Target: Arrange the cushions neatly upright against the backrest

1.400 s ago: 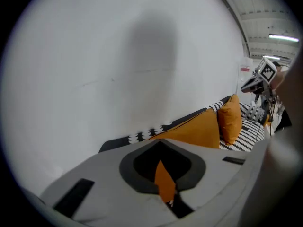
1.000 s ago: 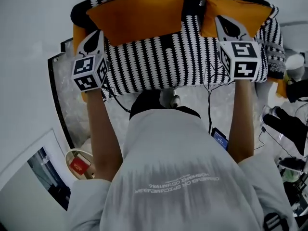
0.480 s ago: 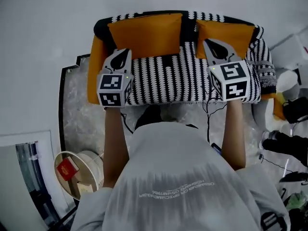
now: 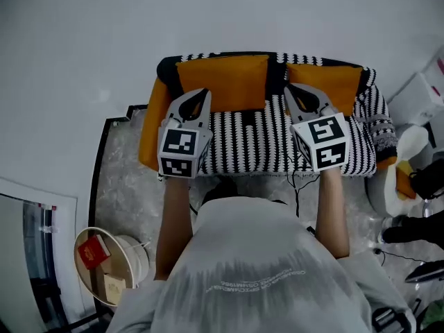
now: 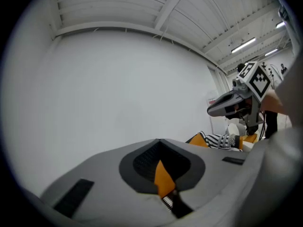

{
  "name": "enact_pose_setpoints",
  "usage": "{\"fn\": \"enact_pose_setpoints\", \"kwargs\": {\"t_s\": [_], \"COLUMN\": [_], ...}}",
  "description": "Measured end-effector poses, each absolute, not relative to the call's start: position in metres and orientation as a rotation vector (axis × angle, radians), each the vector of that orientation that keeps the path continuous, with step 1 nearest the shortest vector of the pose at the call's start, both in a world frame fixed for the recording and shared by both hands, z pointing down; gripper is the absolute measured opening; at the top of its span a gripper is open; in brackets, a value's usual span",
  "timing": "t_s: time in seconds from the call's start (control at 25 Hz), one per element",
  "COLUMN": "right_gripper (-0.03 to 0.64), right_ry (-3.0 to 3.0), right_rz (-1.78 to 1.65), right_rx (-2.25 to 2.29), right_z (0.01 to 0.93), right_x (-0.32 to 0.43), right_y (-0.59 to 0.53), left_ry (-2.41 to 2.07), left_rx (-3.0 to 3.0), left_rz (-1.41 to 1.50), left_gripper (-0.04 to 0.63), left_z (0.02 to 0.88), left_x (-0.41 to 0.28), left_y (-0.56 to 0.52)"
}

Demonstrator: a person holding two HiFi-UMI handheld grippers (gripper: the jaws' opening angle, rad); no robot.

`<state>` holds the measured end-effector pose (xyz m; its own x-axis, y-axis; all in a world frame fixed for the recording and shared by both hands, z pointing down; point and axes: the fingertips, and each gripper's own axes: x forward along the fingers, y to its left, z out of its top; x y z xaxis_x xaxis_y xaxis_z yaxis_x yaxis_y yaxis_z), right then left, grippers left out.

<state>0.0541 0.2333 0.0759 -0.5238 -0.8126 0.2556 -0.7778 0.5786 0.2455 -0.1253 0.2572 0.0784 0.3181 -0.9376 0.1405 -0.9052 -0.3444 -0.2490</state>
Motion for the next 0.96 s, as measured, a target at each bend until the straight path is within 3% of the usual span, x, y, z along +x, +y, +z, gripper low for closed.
{"fn": "enact_pose_setpoints", "kwargs": {"t_s": [0.96], "right_gripper": [0.003], "right_ry": [-2.533], "right_rz": [-0.123], "right_rx": [1.363], "right_z": [0.063], "right_x": [0.082], "right_y": [0.238], "left_ry": [1.704], "left_rx": [-2.468], "left_rz": [-0.304], "left_gripper": [0.021], "left_z": [0.057], "left_x": [-0.104], "left_y": [0.264]}}
